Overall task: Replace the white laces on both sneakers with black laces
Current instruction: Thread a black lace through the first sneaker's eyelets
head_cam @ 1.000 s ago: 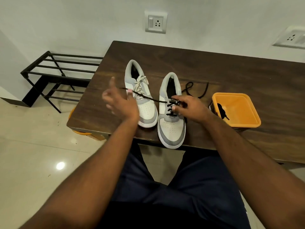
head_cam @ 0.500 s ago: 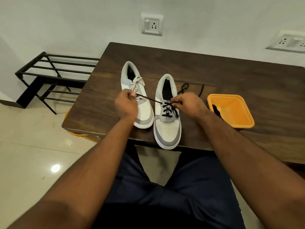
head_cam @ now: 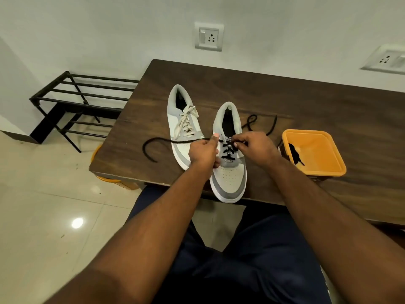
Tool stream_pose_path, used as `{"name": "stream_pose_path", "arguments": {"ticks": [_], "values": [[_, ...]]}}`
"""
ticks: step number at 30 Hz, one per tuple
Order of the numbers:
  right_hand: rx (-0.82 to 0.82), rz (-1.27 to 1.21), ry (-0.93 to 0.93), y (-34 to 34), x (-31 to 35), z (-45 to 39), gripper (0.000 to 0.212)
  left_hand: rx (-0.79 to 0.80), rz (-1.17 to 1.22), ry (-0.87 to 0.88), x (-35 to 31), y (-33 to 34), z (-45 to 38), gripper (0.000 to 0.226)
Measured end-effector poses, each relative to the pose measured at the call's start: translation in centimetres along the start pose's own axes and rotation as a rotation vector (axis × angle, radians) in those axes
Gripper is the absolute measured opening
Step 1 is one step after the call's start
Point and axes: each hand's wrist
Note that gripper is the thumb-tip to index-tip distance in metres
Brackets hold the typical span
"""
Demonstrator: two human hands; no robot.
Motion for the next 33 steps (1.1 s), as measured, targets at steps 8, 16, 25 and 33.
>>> {"name": "stream_pose_path", "arguments": {"ticks": [8, 16, 25, 33], "values": [[-0.029, 0.001, 0.021, 0.3, -0.7, 0.5, 0.027, -0.217, 0.337, 0.065, -0.8, -0.7, -1.7, 0.022], [-0.106, -0.246, 0.071, 1.8, -1.0, 1.2, 0.050, -0.086, 0.251, 0.128, 1.5, -0.2, -0.8, 0.018], [-0.158, -1.082, 0.784, 2.7, 1.9, 0.1, 0.024, -0.162, 0.083, 0.133, 1.2, 1.1, -0.4, 0.018], [-0.294, -1.357, 0.967, 3.3, 2.6, -1.1, 0.020, -0.277, 0.171, 0.065, 1.8, 1.1, -1.2, 0.016]]}}
Point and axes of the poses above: each hand's wrist, its own z-axis away from the middle knuckle, its own y-axis out of the palm, x = y × z, and after that the axes turned 5 degrees about y, right-handed
